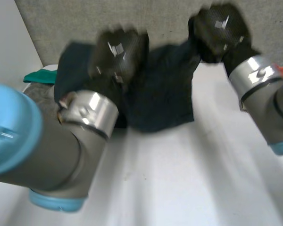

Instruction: Fold the laundry.

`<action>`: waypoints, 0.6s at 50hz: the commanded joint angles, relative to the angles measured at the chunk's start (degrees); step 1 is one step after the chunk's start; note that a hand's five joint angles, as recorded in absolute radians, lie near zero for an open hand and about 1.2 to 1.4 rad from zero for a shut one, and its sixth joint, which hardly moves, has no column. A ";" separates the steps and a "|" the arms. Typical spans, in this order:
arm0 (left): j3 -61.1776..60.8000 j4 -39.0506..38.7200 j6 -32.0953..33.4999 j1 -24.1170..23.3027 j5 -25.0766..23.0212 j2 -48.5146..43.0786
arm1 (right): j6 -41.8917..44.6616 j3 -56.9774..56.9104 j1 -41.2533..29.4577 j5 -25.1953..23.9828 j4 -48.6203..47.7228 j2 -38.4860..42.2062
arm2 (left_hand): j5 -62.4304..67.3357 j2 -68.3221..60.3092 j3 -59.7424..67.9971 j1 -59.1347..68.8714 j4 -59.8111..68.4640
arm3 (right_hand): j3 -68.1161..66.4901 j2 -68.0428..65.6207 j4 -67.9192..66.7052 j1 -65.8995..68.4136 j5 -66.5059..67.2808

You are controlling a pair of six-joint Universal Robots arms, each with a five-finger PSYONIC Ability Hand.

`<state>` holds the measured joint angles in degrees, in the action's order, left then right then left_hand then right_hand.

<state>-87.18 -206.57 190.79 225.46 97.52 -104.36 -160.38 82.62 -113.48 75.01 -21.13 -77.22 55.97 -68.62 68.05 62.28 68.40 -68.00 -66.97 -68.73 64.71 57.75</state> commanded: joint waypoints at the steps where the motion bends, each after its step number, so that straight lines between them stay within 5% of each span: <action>1: -4.75 6.17 0.11 -0.90 0.04 -7.79 | 1.29 2.27 0.45 -0.04 14.87 7.60 | -17.15 19.80 -19.23 -13.46 -19.58 | -12.00 -13.03 -11.27 15.29 12.25; 4: -6.68 9.68 0.29 -0.02 0.48 -8.23 | 3.05 4.47 0.63 -0.12 16.55 8.31 | -34.36 37.00 -36.43 -30.66 -36.78 | -12.00 -13.03 -11.27 15.29 12.25; 8: -9.84 11.54 0.29 2.00 0.39 -7.45 | 5.69 7.73 1.68 -0.21 15.59 8.84 | -39.42 42.07 -41.50 -35.73 -41.85 | -12.00 -13.03 -11.27 15.29 12.25; 22: -18.38 11.81 0.20 12.45 -3.38 6.18 | 6.31 12.57 3.62 -0.21 14.53 9.28 | -39.44 42.09 -41.52 -35.75 -41.87 | -12.00 -13.03 -11.27 15.29 12.25; 30: -18.03 11.72 0.46 25.63 -23.74 2.51 | 6.48 13.71 3.45 -0.39 14.53 9.10 | -30.89 33.53 -32.97 -27.19 -33.31 | -12.00 -13.03 -11.27 15.29 12.25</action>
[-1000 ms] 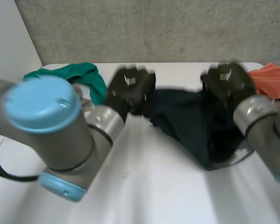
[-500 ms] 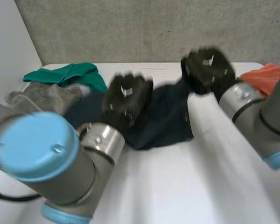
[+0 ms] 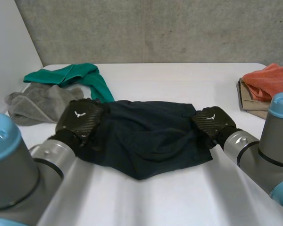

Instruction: Fold the laundry.

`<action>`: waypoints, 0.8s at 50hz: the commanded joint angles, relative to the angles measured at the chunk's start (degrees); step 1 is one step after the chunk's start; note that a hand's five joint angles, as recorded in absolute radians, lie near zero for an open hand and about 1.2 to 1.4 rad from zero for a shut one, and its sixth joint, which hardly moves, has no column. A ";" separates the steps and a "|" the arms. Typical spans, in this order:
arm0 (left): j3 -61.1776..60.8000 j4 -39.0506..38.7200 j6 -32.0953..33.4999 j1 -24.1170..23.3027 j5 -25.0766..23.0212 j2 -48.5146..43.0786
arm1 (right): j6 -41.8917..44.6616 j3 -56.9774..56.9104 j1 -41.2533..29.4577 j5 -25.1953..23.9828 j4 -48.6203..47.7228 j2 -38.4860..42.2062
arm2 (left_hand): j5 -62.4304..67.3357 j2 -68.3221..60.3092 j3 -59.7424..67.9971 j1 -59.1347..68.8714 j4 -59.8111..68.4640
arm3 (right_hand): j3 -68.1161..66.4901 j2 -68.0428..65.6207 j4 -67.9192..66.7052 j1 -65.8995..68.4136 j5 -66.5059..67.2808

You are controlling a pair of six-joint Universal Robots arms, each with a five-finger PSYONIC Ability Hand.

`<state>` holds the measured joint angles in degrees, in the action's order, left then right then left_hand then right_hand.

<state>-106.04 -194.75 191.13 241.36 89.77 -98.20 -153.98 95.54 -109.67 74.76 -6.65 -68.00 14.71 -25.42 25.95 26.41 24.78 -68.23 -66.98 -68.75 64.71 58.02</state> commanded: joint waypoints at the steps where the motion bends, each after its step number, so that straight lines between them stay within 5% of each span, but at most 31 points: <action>1: 1.27 -0.20 0.21 10.36 -17.77 -4.97 | 0.09 0.96 -0.54 -0.14 0.06 -0.12 | 11.57 -10.86 10.33 9.86 11.49 | -11.77 -13.02 -11.25 15.29 11.98; 8: 7.24 -0.63 1.08 13.35 -25.25 -15.08 | 0.09 1.75 -0.81 0.03 0.06 -0.20 | 16.29 -15.58 15.05 14.58 16.21 | -11.77 -13.02 -11.25 15.29 11.98; 22: 18.23 -4.77 9.09 11.24 -25.52 -27.04 | 0.17 2.98 -0.81 0.21 0.06 0.06 | 17.29 -16.58 16.05 15.58 17.21 | -11.77 -13.02 -11.25 15.29 11.98; 27: 19.55 -4.59 8.91 10.54 -25.08 -28.71 | 0.26 2.90 -0.46 0.21 0.06 -0.38 | 54.01 -53.31 52.78 52.31 53.94 | -11.77 -13.02 -11.25 15.29 11.98; 30: 19.03 -4.15 8.83 10.54 -24.21 -27.49 | 1.40 2.11 -0.02 0.38 0.41 -0.82 | 55.29 -54.58 54.05 53.59 55.22 | -11.77 -13.02 -11.25 15.29 11.98; 40: 14.28 8.93 5.05 8.69 -19.46 0.62 | 11.86 -3.50 0.07 6.26 6.72 -15.56 | 55.29 -54.58 54.05 53.59 55.22 | -11.77 -13.02 -11.25 15.29 11.98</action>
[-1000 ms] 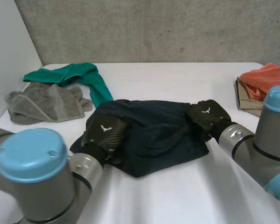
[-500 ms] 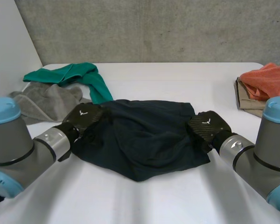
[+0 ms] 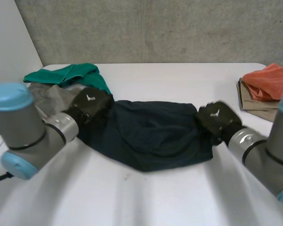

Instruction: Fold the laundry.

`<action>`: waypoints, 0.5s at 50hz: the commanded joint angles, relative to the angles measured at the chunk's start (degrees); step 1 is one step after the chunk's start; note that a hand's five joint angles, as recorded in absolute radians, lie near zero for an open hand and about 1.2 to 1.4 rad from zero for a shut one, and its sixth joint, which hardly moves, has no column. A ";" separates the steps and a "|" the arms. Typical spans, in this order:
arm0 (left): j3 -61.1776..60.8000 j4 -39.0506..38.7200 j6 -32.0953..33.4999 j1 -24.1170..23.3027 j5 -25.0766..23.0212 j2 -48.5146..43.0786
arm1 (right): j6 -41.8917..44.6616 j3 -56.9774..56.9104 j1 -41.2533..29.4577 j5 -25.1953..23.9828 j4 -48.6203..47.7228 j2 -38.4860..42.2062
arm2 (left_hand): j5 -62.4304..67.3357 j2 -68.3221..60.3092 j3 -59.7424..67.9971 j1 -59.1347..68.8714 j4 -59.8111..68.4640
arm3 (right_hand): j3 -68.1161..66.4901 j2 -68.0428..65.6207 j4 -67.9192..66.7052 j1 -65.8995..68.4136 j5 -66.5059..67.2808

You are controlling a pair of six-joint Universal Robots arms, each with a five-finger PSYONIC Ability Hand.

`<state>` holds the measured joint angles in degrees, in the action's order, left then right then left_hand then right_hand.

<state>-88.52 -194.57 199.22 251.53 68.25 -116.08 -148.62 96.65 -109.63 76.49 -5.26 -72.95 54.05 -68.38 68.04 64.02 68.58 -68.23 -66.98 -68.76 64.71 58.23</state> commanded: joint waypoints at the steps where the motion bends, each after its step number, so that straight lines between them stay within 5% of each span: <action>1: -3.41 9.72 -3.92 -1.66 2.06 20.87 | 6.58 -5.67 0.03 5.15 6.40 -11.85 | 15.95 -11.62 11.96 15.98 11.42 | -11.77 -13.02 -11.24 15.29 11.77; 6: -3.15 13.42 -11.82 -1.57 2.33 34.22 | 6.67 -13.40 0.03 6.39 13.43 -17.49 | 15.95 -11.62 11.96 15.98 11.42 | -11.77 -13.02 -11.24 15.29 11.77; 13: -2.27 13.60 -17.55 -1.22 4.17 39.88 | 6.67 -22.02 0.03 6.56 20.90 -20.13 | 15.95 -11.62 11.96 15.98 11.42 | -11.77 -13.02 -11.24 15.29 11.77; 19: -2.97 13.25 -17.55 -1.92 6.46 34.71 | 6.94 -24.05 -0.76 6.65 22.14 -13.99 | 15.95 -11.62 11.96 15.98 11.42 | -11.77 -13.02 -11.24 15.29 11.77; 25: 1.85 10.27 -17.29 -4.38 7.25 18.20 | 6.50 -26.59 -0.85 6.39 21.09 -2.58 | 15.95 -11.62 11.96 15.98 11.42 | -11.77 -13.02 -11.24 15.29 11.77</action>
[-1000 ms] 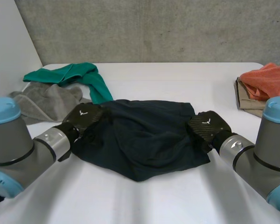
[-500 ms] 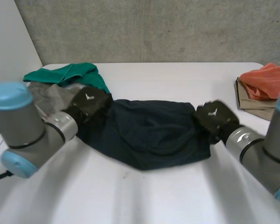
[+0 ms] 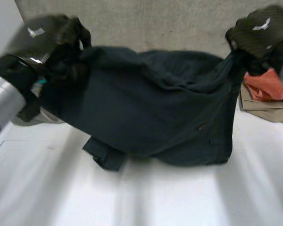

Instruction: Fold the laundry.

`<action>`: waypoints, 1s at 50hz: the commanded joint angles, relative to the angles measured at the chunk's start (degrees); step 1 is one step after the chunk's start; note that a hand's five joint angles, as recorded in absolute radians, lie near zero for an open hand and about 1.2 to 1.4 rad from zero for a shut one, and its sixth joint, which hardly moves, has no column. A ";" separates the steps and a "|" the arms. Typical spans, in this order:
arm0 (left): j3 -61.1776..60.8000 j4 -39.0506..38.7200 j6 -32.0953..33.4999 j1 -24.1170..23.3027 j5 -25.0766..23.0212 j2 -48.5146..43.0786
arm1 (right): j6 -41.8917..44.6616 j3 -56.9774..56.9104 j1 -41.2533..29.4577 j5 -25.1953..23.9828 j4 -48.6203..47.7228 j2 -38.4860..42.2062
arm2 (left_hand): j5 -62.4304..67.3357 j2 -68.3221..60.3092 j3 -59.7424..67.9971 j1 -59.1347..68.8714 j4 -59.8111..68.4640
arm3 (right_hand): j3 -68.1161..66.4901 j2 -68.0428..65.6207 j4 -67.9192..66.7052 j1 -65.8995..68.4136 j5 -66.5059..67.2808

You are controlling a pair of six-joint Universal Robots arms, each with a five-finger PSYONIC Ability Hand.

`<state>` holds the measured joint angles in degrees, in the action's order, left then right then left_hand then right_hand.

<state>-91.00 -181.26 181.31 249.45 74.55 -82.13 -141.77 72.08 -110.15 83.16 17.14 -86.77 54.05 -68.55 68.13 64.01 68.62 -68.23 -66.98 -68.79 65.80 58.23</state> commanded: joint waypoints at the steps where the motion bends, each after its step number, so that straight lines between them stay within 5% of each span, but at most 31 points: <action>1: 5.38 -4.09 0.54 -2.47 1.21 -17.78 | -0.35 -2.82 -0.42 -0.19 -1.93 12.75 | 15.95 -11.45 11.87 15.99 11.38 | -11.77 -13.02 -11.21 14.20 11.77; 5: 12.23 -10.15 0.89 -3.70 2.88 -26.66 | -2.45 -8.09 -0.50 1.39 -9.74 18.91 | 15.95 -11.45 11.87 15.99 11.38 | -11.77 -13.02 -11.21 14.20 11.77; 13: 17.09 -35.63 2.12 -5.81 9.55 -27.65 | -12.81 -2.85 -0.68 1.74 -49.33 17.61 | 15.95 -11.45 11.87 15.99 11.38 | -11.77 -13.02 -11.21 14.20 11.77; 20: 2.52 -46.91 2.21 -9.06 10.97 -22.11 | -16.78 7.98 0.29 -1.24 -53.62 13.12 | 15.95 -11.45 11.87 15.99 11.38 | -11.77 -13.02 -11.21 14.20 11.77; 27: -6.55 -42.52 2.38 -9.59 11.14 -22.72 | -16.61 13.34 0.37 -4.32 -38.35 12.85 | 15.95 -11.45 11.87 15.99 11.38 | -11.77 -13.02 -11.21 14.20 11.77; 33: -11.57 -29.17 2.38 -9.59 11.41 -26.50 | -13.19 17.47 0.46 -4.76 -28.41 19.43 | 15.63 -11.14 11.56 15.68 11.07 | -11.77 -13.02 -11.21 14.20 11.77; 39: -12.45 -11.69 2.82 -9.77 12.02 -27.21 | -7.56 22.13 0.99 -4.59 -28.30 22.08 | -12.92 17.42 -17.00 -12.88 -17.49 | -11.77 -13.02 -11.21 14.20 11.77; 50: -12.98 -2.26 3.61 -11.17 12.46 -15.97 | -5.80 24.95 2.66 -4.68 -28.13 21.56 | -22.72 27.21 -26.79 -22.67 -27.28 | -11.77 -13.02 -11.21 14.20 11.77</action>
<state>-103.68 -185.14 184.45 239.37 87.02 -105.02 -147.48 96.25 -107.90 78.48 -10.79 -64.76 28.70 -39.09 39.20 39.12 38.86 -68.47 -67.28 -68.82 65.80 58.24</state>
